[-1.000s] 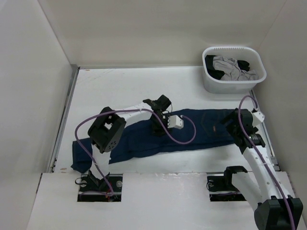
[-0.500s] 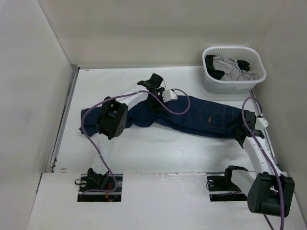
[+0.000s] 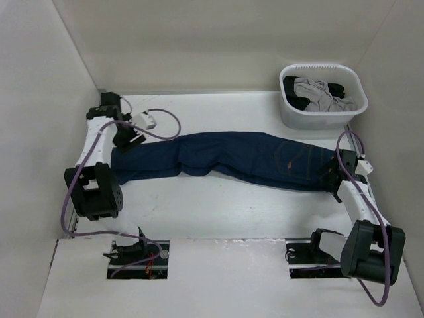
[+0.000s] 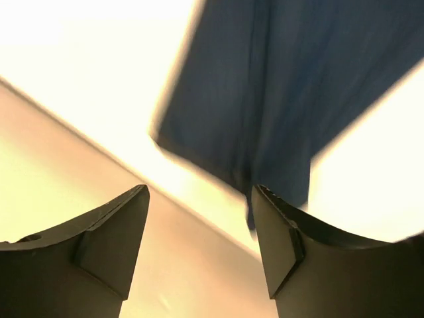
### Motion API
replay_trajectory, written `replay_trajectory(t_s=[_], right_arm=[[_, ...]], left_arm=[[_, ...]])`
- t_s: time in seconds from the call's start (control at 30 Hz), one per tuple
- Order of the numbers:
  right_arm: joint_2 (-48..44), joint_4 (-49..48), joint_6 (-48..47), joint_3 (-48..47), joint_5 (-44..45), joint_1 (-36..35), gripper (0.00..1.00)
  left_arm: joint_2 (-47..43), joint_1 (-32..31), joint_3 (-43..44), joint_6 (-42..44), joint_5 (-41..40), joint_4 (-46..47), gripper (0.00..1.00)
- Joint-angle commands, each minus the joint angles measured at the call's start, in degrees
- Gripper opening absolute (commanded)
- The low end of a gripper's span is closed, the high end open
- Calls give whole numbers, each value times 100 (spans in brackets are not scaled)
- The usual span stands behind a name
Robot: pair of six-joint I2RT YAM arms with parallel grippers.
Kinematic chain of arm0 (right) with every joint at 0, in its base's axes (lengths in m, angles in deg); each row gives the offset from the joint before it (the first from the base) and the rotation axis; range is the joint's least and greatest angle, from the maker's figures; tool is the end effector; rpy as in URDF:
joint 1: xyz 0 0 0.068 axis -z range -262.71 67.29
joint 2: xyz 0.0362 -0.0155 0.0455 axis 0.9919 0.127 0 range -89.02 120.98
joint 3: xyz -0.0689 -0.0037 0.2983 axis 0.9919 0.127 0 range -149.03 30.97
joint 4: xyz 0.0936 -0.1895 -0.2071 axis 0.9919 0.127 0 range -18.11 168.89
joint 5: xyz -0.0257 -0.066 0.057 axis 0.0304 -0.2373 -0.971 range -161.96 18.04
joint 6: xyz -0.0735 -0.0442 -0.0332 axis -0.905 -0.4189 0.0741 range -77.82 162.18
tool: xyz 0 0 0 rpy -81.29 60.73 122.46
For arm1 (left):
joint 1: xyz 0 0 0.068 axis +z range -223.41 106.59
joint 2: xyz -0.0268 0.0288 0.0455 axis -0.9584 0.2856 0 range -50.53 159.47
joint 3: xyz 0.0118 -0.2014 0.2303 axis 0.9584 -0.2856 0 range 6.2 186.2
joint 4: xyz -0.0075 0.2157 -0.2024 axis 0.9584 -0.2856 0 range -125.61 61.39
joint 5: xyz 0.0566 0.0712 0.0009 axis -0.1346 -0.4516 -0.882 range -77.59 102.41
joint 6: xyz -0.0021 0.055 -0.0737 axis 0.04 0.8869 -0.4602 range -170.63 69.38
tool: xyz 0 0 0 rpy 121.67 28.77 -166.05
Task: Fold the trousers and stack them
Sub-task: Fold the trousers
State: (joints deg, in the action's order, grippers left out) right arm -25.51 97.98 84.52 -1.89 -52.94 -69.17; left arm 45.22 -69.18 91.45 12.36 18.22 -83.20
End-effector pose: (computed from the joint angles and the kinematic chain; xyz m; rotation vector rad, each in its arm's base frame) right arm 0.2300 -0.0830 0.1614 1.2780 2.1435 -0.2191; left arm 0.4029 0.0213 0.2764 1.3590 2.3519 0.2173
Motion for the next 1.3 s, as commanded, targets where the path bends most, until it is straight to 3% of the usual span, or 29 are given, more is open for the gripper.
replay_trajectory(t_s=[0.0, 0.2, 0.47, 0.5, 0.53, 0.57, 0.63, 0.9, 1.1, 1.27], right_arm=[[91, -227, -270, -431, 83, 13, 100], [206, -113, -385, -598, 312, -57, 100], [162, 2, -385, -643, 470, -57, 100], [153, -16, -385, -625, 488, -57, 100], [153, -42, -385, -599, 488, -57, 100], [171, -51, -385, -581, 488, -57, 100], [258, -68, -376, -555, 488, -57, 100], [347, -156, -324, -493, 453, -66, 100], [312, -218, -315, -362, 418, -66, 100], [373, -244, -262, -309, 391, -14, 100]], left_arm=[[330, 678, -229, 444, -88, -1026, 63], [1200, 1532, 343, -189, 78, -1450, 58], [1587, 1656, 176, -242, 0, -1274, 54], [1622, 1647, 185, -251, 0, -1274, 43], [1640, 1638, 211, -269, 0, -1265, 21], [1640, 1621, 255, -338, 35, -1204, 9], [1553, 1595, 369, -497, 61, -941, 0], [122, 1006, 291, -392, -509, 1650, 0], [-855, 654, -1219, 442, -686, 3514, 0], [-1268, 978, -2984, 1294, -545, 5095, 2]])
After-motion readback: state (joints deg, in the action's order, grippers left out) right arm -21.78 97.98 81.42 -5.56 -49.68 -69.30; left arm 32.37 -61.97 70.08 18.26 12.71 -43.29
